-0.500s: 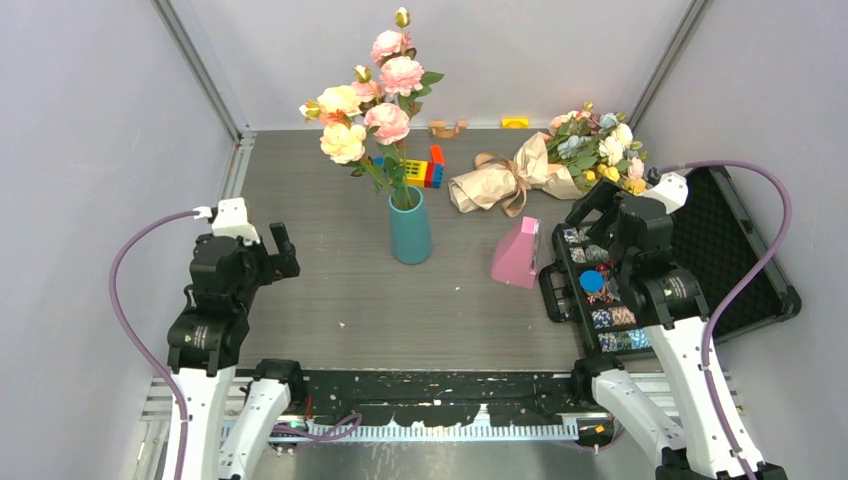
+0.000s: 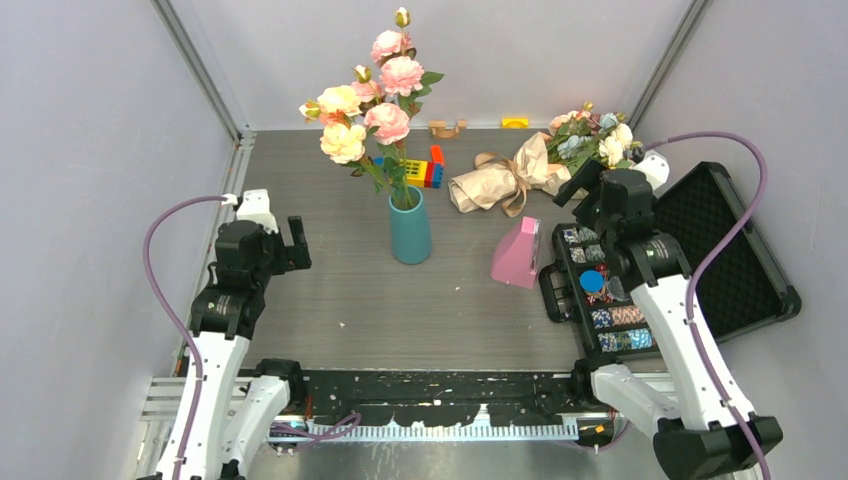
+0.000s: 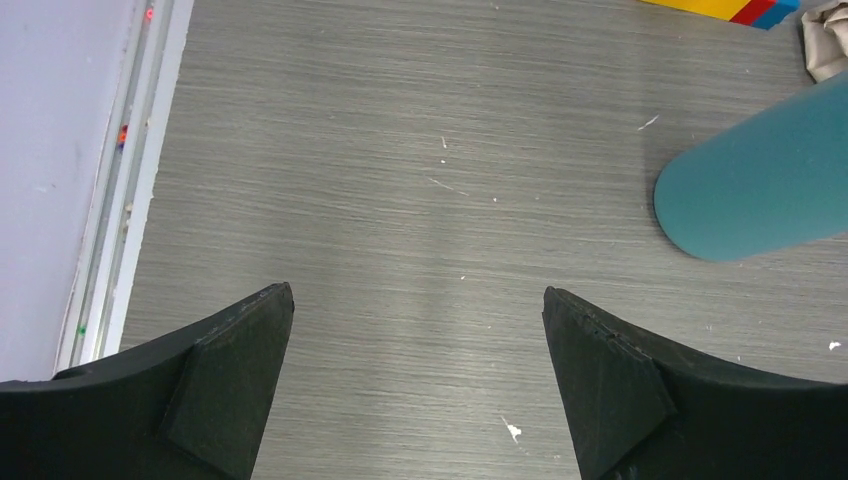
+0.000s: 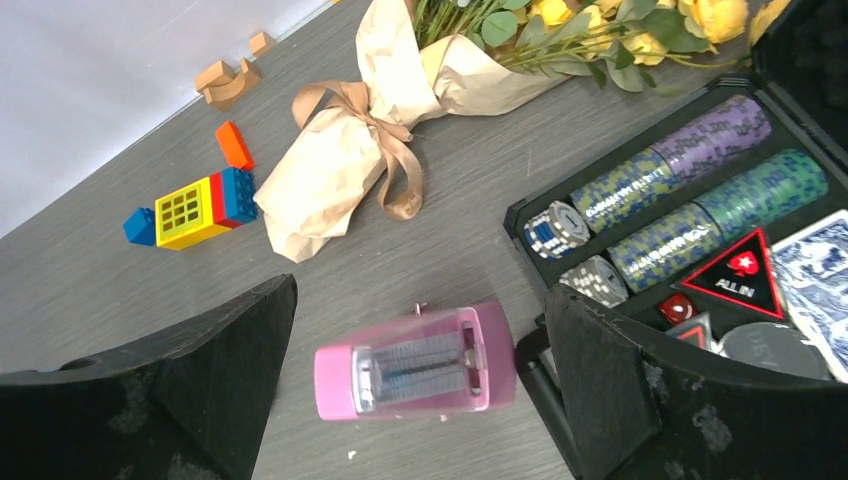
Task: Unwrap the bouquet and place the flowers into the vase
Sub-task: Adjust the fake flower at the corner of the board.
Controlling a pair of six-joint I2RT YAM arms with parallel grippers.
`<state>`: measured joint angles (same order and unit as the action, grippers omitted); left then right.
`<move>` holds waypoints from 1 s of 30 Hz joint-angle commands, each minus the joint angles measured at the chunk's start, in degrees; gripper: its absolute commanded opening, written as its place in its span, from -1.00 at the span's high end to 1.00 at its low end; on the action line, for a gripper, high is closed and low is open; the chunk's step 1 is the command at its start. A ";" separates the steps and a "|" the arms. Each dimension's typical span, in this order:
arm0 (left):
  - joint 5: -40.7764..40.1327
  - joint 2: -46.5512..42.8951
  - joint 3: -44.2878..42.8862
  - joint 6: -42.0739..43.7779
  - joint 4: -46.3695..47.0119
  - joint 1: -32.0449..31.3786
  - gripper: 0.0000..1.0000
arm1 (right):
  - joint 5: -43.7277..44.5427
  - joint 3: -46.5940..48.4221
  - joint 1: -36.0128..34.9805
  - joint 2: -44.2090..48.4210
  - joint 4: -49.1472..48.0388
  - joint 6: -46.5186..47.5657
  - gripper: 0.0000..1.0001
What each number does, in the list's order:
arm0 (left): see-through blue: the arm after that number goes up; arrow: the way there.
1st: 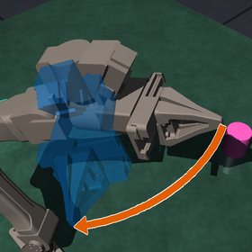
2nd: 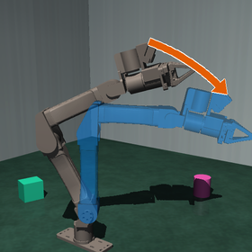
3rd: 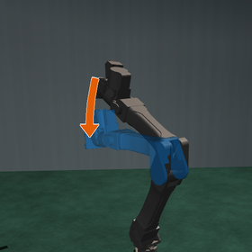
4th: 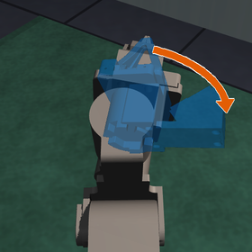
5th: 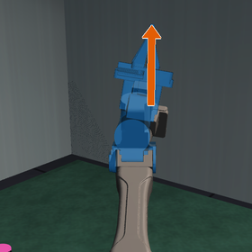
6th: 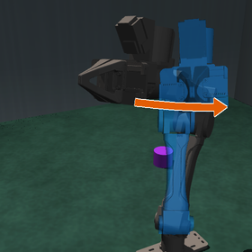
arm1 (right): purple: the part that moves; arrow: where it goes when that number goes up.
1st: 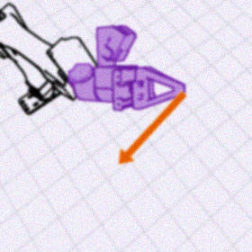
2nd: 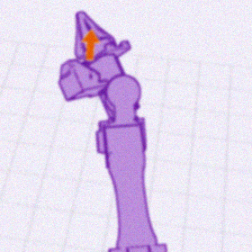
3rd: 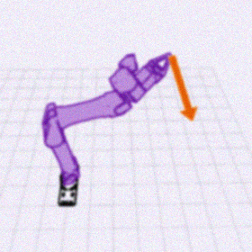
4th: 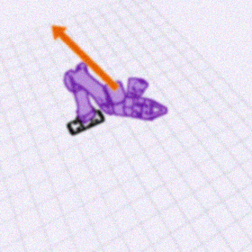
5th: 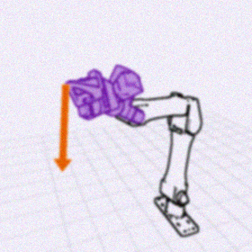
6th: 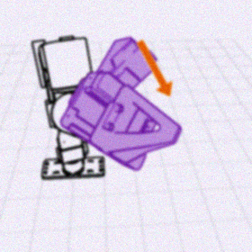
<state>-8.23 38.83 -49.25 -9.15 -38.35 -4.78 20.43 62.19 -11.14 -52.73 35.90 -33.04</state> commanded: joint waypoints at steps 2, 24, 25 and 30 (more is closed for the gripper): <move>3.32 -2.53 1.48 -0.04 4.93 -0.15 -0.97 | -1.64 4.78 0.22 -6.57 -4.50 -5.82 -1.00; 0.91 -5.22 3.02 -1.17 4.17 -0.34 -0.97 | -5.90 21.06 0.59 -51.77 -14.98 -24.54 -0.92; 1.62 -5.12 3.02 -1.22 4.20 -0.32 -0.97 | -6.22 21.36 0.59 -53.62 -15.46 -25.48 -0.92; 3.83 -4.41 3.11 -1.31 4.55 -0.67 -0.97 | -4.07 22.71 0.59 -59.09 -18.43 -30.09 -0.89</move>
<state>-5.76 34.09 -46.48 -10.24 -36.36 -4.97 14.24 82.11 -10.74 -109.16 22.26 -57.60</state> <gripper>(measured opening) 0.985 0.950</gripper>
